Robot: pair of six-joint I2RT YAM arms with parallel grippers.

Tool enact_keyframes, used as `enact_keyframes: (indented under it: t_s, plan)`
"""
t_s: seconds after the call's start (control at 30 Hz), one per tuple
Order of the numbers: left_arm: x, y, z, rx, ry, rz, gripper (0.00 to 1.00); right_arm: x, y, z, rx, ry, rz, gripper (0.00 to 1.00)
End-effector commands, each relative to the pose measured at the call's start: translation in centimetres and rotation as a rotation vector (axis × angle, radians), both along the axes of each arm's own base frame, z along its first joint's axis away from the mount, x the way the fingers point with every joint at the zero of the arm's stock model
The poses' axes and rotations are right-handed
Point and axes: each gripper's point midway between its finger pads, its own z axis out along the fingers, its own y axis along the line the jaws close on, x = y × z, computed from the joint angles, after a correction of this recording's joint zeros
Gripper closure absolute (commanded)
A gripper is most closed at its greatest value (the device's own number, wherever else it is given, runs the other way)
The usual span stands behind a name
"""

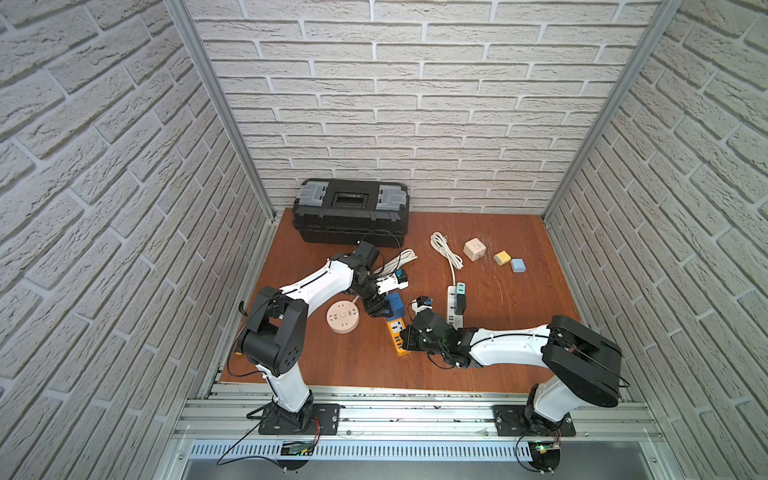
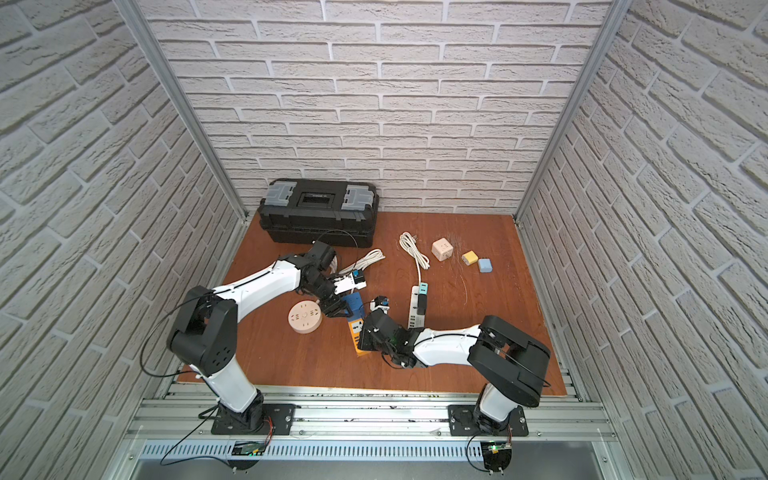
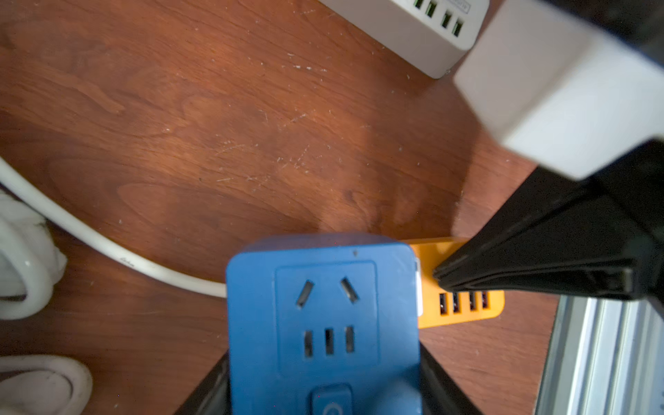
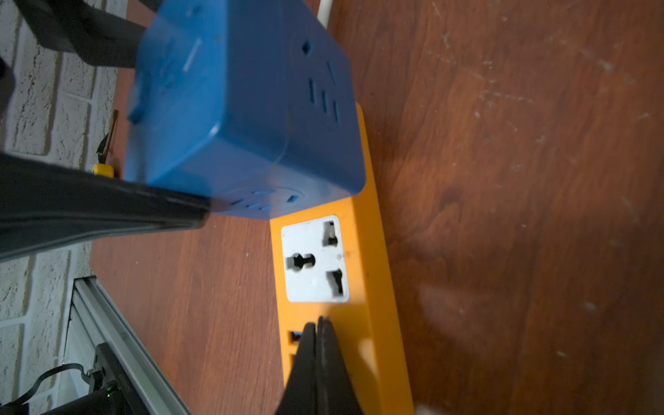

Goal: Pull the plug off the socket
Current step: Remove the plug from the socket.

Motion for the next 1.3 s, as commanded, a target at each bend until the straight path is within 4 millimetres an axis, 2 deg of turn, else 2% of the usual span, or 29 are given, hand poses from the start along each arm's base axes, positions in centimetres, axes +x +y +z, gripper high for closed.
enact_keyframes:
  t_s: [0.0, 0.2, 0.37, 0.47, 0.67, 0.9, 1.03, 1.27]
  plan:
    - [0.6, 0.7, -1.0, 0.064, -0.084, 0.051, 1.00, -2.1, -3.2, -4.4, -0.175, 0.105, -0.015, 0.97]
    - [1.7, 1.4, -1.1, 0.085, -0.188, 0.084, 1.00, -2.0, -3.2, -4.6, -0.168, 0.102, -0.034, 0.97]
    - [1.5, 1.6, -1.3, 0.092, -0.180, 0.081, 1.00, -2.0, -3.2, -4.8, -0.170, 0.108, -0.037, 0.97]
    - [1.0, 1.3, -1.0, 0.064, -0.132, 0.074, 1.00, -2.0, -3.2, -4.9, -0.169, 0.108, -0.044, 0.97]
    - [-0.3, 0.8, 0.1, -0.022, 0.078, 0.064, 1.00, -2.0, -3.3, -4.9, -0.165, 0.103, -0.057, 0.97]
    - [-0.8, 1.0, -0.1, -0.015, 0.182, 0.052, 1.00, -2.0, -3.2, -4.9, -0.194, 0.094, -0.051, 0.97]
    - [-0.1, 1.3, -0.2, 0.002, 0.112, 0.072, 1.00, -2.0, -3.2, -4.9, -0.197, 0.094, -0.053, 0.97]
    - [1.4, 1.7, -0.3, 0.094, -0.165, 0.072, 1.00, -2.0, -3.4, -5.0, -0.202, 0.095, -0.063, 0.97]
